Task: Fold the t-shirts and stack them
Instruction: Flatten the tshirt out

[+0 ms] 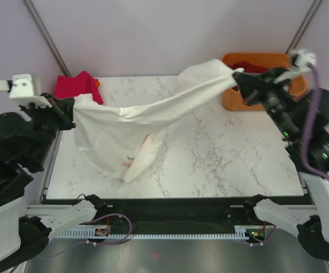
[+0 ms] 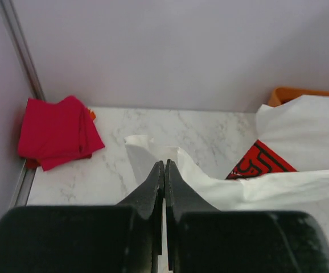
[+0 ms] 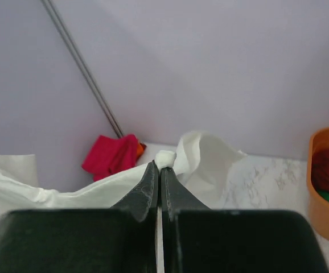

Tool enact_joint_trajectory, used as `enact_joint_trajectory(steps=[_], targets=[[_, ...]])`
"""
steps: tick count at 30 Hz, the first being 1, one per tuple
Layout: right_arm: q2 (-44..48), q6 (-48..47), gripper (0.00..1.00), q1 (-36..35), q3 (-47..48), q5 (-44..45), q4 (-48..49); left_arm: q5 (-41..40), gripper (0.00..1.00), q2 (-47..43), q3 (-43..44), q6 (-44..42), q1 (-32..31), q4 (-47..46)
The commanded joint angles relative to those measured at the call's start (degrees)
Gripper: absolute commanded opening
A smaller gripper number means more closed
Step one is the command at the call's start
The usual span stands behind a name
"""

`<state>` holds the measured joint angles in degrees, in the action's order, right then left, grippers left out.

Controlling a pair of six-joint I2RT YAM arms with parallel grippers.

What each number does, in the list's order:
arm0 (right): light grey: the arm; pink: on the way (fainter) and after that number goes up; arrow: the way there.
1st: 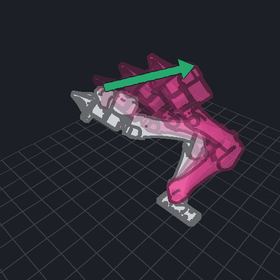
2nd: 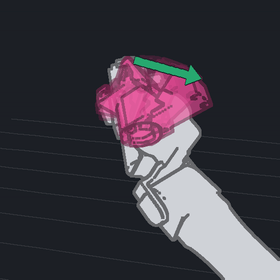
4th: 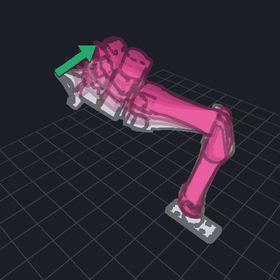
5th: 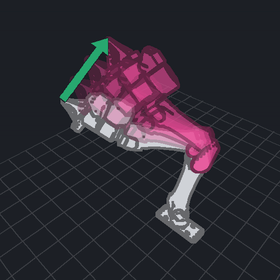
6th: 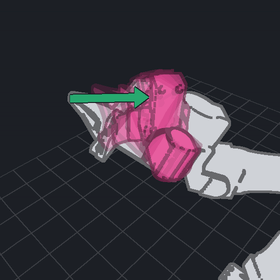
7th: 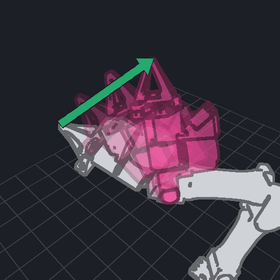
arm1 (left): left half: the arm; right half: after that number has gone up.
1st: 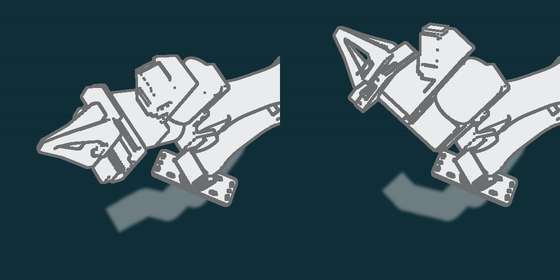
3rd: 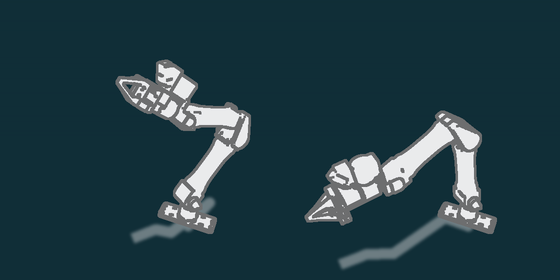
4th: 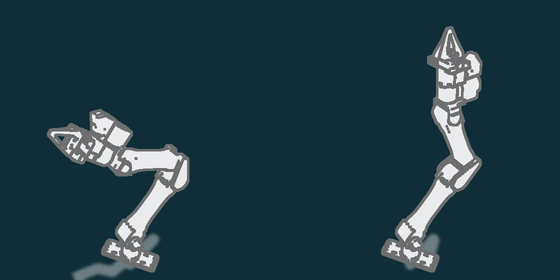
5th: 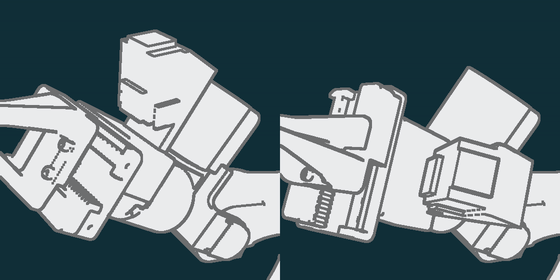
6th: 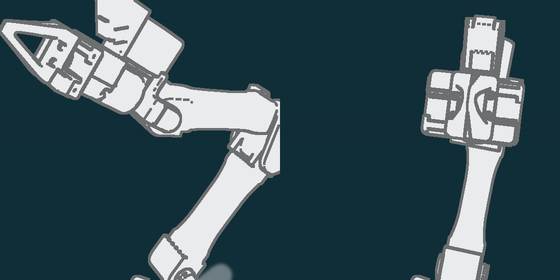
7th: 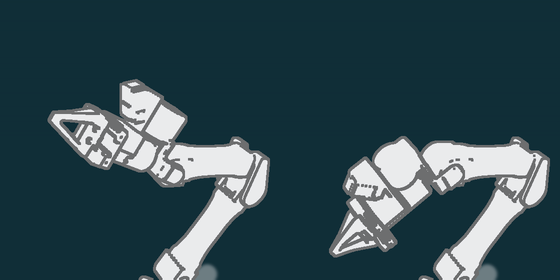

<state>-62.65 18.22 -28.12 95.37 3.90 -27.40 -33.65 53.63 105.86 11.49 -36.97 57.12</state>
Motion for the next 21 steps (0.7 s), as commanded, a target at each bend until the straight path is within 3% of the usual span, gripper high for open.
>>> enact_joint_trajectory(steps=[1,5,10,16,21], targets=[[10.7,1.1,0.0,0.0,-4.7,-3.0,-2.4,8.5,0.02,-2.6,7.6,-9.4,0.2,-0.7],[21.2,1.3,0.0,0.0,-8.7,-6.8,-2.7,20.2,0.02,-4.0,14.0,-11.4,0.3,-1.0],[28.0,0.3,0.0,0.2,-7.3,-9.0,-5.7,25.2,0.02,-5.5,21.3,-14.3,0.5,-1.7],[26.9,-1.7,0.0,2.4,4.1,-9.5,-9.0,32.1,0.02,-5.6,25.8,-15.3,0.9,-4.4],[21.2,-4.9,0.0,2.4,11.2,-2.5,-11.9,32.2,0.02,-1.0,28.8,-17.5,0.9,-6.8]])
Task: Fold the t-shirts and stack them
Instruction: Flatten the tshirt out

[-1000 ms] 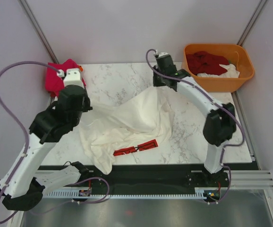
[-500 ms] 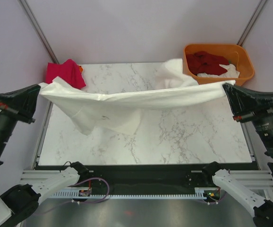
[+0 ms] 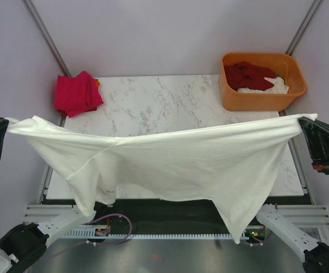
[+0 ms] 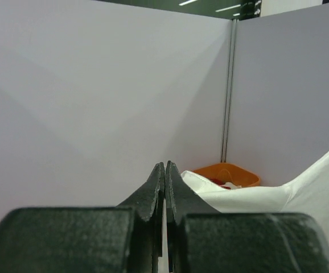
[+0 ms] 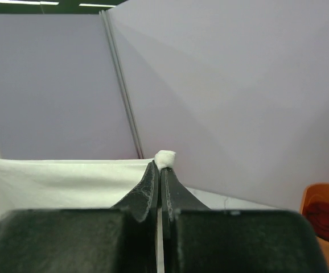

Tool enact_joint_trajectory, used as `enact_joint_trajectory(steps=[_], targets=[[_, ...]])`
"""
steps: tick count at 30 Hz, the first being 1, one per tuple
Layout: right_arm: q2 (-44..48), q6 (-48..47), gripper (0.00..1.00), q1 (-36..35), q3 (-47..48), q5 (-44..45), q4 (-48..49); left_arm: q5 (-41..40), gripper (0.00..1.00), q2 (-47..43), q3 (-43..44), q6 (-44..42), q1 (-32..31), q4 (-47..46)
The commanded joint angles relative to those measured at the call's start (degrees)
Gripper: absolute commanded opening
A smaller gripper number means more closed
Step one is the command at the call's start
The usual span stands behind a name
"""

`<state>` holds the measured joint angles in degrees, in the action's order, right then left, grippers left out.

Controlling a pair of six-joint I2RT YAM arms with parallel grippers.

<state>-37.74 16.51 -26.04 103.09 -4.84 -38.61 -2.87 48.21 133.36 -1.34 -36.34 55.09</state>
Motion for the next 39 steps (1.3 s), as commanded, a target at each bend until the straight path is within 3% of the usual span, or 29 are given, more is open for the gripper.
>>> enact_joint_trajectory(steps=[1,4,9,12,13,14,16,19,20,21,22,23,24,25,26,29,33,39], targets=[[-6.1,-3.2,0.0,0.3,3.6,8.2,-0.7,0.7,0.02,5.8,1.3,-5.2,0.2,-5.1],[-13.2,-4.3,0.0,0.3,3.2,15.7,-1.1,-6.6,0.02,11.6,-1.2,-8.9,0.0,-7.6],[-23.4,-4.3,0.0,0.4,-3.6,22.3,4.8,-13.7,0.02,18.8,-15.8,-17.2,0.6,-19.9],[-29.3,-3.9,0.0,0.6,-9.9,28.0,9.8,-2.0,0.02,26.5,-18.5,-12.7,12.4,-22.6],[-32.9,-3.1,0.0,1.6,-11.8,28.8,10.7,2.5,0.02,29.1,-18.9,-11.2,19.0,-23.4],[-35.0,-2.7,0.0,2.2,-12.6,29.7,11.8,8.4,0.02,34.9,-18.9,-10.6,21.1,-25.2],[-41.7,-0.9,0.0,4.6,-14.7,29.8,15.7,12.4,0.02,43.4,-16.9,-10.8,24.7,-26.1],[-54.0,1.3,0.0,8.1,-12.2,28.0,18.7,13.8,0.02,63.7,-4.2,-10.4,27.7,-25.4],[-57.4,3.0,0.0,8.8,-10.5,27.8,19.0,13.9,0.03,69.6,4.5,-7.6,28.3,-25.3],[-64.2,3.3,0.0,9.3,-8.5,27.1,19.0,13.1,0.09,79.1,9.1,-5.4,28.9,-26.0],[-68.0,3.1,0.04,10.2,-2.6,26.0,18.3,14.2,0.67,82.1,11.1,-3.6,30.2,-28.5],[-71.7,3.3,0.61,10.4,1.9,25.6,15.9,13.6,0.99,83.5,8.6,0.5,30.5,-31.6],[-78.0,3.4,0.74,10.4,6.7,28.3,8.9,13.5,1.0,87.3,9.0,0.7,30.4,-31.7],[-79.8,3.5,0.78,10.4,13.7,30.1,6.2,10.6,1.0,88.0,9.4,0.7,29.8,-30.8],[-80.6,3.4,0.9,10.4,15.4,31.2,4.4,9.0,1.0,88.4,8.8,0.5,29.3,-30.0],[-78.1,3.4,0.98,10.4,13.9,33.8,6.1,8.2,1.0,84.5,3.4,2.6,28.8,-29.2],[-70.9,4.1,0.98,10.1,9.7,32.2,7.2,11.5,1.0,75.3,-2.4,4.0,29.0,-29.2],[-58.3,4.3,0.98,8.6,-13.2,20.4,18.1,10.1,1.0,58.8,-15.3,6.1,29.1,-27.1]])
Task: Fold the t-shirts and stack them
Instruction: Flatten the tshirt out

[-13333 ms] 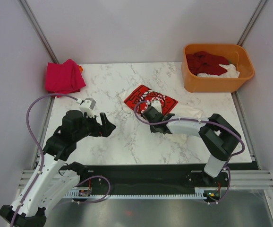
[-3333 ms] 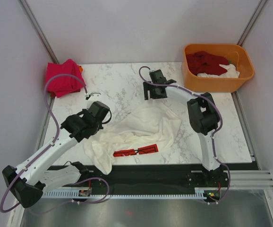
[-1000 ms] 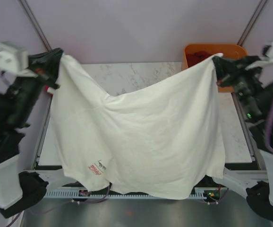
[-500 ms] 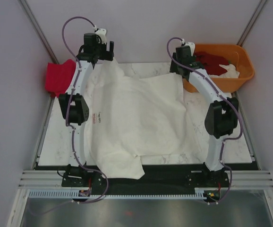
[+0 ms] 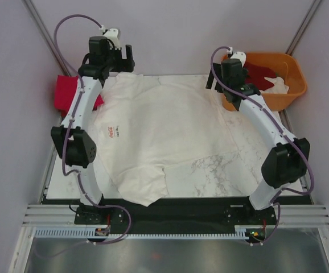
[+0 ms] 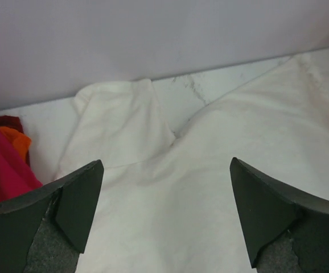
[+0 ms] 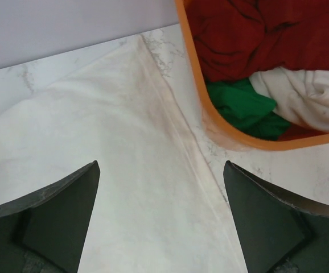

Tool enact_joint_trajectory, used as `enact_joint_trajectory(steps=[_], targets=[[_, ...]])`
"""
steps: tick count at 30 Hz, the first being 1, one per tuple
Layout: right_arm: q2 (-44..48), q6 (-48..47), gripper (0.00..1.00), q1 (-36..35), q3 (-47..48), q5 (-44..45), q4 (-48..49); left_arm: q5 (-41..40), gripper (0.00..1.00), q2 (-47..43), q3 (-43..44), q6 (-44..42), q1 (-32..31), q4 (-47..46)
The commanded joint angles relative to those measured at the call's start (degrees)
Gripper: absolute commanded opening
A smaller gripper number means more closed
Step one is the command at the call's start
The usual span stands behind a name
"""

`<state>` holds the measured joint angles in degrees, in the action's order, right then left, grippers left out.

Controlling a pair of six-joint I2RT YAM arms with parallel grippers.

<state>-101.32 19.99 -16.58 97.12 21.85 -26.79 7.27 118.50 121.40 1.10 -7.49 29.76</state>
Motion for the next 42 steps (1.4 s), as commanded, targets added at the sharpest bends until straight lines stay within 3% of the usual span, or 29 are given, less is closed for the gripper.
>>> enact_joint_trajectory(steps=[1,5,9,11,12,16,21,26,34,35,36,42], targets=[[6.5,0.8,0.98,-0.7,-13.9,-7.9,7.9,-0.2,1.0,-13.5,-8.2,4.2,0.2,-1.1],[7.5,0.1,0.97,-0.7,-22.9,-16.8,10.9,1.9,0.97,-28.7,-24.9,11.5,0.0,0.0],[12.7,2.5,0.97,-0.7,-32.5,-18.3,12.5,0.2,0.95,-42.7,-43.5,17.8,-5.0,5.5],[16.0,3.1,0.98,-0.7,-35.0,-17.9,12.5,-1.6,0.99,-45.4,-49.1,19.2,-9.4,5.6],[17.0,3.2,0.98,-0.7,-36.6,-17.5,12.5,-6.7,0.95,-47.6,-50.8,25.4,-12.0,17.5],[20.5,3.9,0.98,-0.6,-38.7,-20.1,10.6,-6.0,0.98,-54.5,-62.7,37.9,-20.4,24.1],[25.3,3.4,0.98,-0.6,-41.3,-20.1,9.4,-7.0,0.96,-63.3,-72.5,51.9,-36.7,29.3],[27.8,2.6,0.98,-0.7,-41.8,-19.9,8.0,-8.8,0.91,-70.8,-79.0,67.9,-47.2,31.1],[30.1,2.3,0.98,-0.7,-43.3,-20.5,7.5,-8.8,0.91,-66.8,-88.7,67.9,-54.8,31.1],[30.5,2.2,0.98,-0.7,-43.5,-20.6,7.5,-9.7,0.9,-66.4,-89.2,72.0,-55.0,29.5],[30.6,2.1,0.98,-0.7,-43.8,-20.8,7.5,-16.7,0.82,-65.2,-89.9,80.1,-55.1,22.5],[31.2,1.6,0.98,-0.7,-44.4,-21.1,7.0,-21.0,0.81,-60.4,-90.4,79.9,-55.0,19.6]])
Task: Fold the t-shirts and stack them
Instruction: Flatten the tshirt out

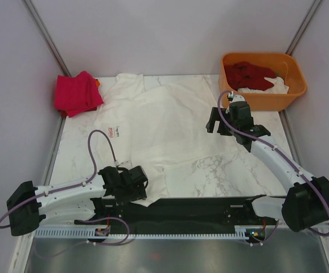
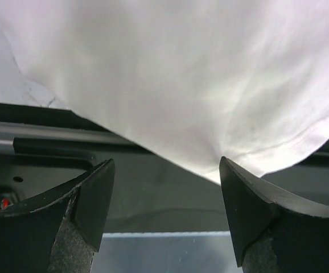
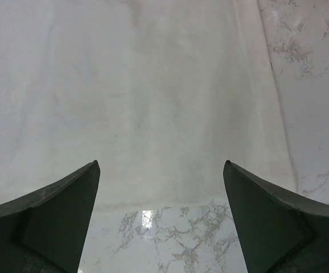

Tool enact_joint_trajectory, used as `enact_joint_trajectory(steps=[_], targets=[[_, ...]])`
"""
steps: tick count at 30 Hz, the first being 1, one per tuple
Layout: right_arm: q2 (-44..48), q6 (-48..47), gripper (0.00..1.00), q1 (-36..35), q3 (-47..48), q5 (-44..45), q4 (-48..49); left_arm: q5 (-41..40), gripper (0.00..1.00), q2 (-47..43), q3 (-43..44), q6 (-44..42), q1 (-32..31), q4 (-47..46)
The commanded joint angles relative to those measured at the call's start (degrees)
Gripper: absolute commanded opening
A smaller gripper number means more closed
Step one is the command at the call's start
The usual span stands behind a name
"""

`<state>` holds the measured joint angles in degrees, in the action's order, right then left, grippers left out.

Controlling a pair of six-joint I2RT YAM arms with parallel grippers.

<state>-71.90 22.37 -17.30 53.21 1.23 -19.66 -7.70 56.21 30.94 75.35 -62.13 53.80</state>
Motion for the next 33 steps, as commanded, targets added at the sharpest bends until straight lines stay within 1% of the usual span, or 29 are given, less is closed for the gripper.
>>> enact_joint_trajectory(steps=[1,6,11,14,15,16,17,18,20,21,23,25,27,30,33], targets=[[1.8,-0.9,0.98,0.1,-0.5,-0.6,-0.1,-6.4,0.81,3.0,-0.1,5.7,-0.4,-5.1],[1.6,-1.1,0.98,0.0,-0.2,-0.7,-0.1,-7.8,0.79,5.7,-2.1,5.9,-0.4,-6.2],[0.3,-1.4,0.98,0.0,-0.1,-0.3,0.0,-6.4,0.69,7.3,-4.1,5.6,-0.4,-10.5],[0.1,-0.9,0.98,0.0,-0.6,0.8,0.1,-7.6,0.39,7.3,-3.7,5.2,-0.4,-10.6],[0.4,-0.7,0.98,0.0,-1.0,2.1,0.1,-8.5,0.14,6.3,-3.3,4.8,-0.4,-10.5],[1.4,0.0,0.98,0.1,-1.4,3.8,-0.2,-8.9,0.05,5.6,-3.2,4.3,-0.4,-10.3],[2.1,2.7,0.97,0.0,-2.7,6.5,-0.6,-9.2,0.02,4.7,-2.7,4.0,-0.2,-9.9],[2.9,4.2,0.97,0.0,-3.5,11.5,-1.3,-9.7,0.02,2.7,-2.3,3.8,-0.2,-7.9],[6.3,6.6,0.96,0.1,-7.2,14.0,-2.7,-10.2,0.02,0.5,-1.1,3.7,0.0,-4.9],[7.6,8.8,0.97,0.1,-8.6,15.7,-3.1,-11.1,0.02,-1.7,0.4,3.5,0.0,-1.1],[11.1,11.5,0.98,0.9,-12.8,16.5,-5.3,-12.5,0.02,-4.0,1.9,3.2,0.2,2.3],[13.5,14.3,0.98,3.4,-15.1,15.0,-6.7,-14.0,0.02,-6.4,3.5,2.2,0.6,5.2],[14.3,15.2,0.98,5.7,-17.8,14.4,-6.9,-14.4,0.02,-7.3,4.0,1.0,1.4,5.9],[13.1,15.5,0.95,8.4,-20.4,11.3,-5.3,-14.4,0.02,-7.7,4.5,0.0,2.2,6.8],[9.9,16.1,0.91,10.4,-22.2,7.1,-2.8,-14.6,0.02,-8.0,4.6,0.2,2.2,7.8]])
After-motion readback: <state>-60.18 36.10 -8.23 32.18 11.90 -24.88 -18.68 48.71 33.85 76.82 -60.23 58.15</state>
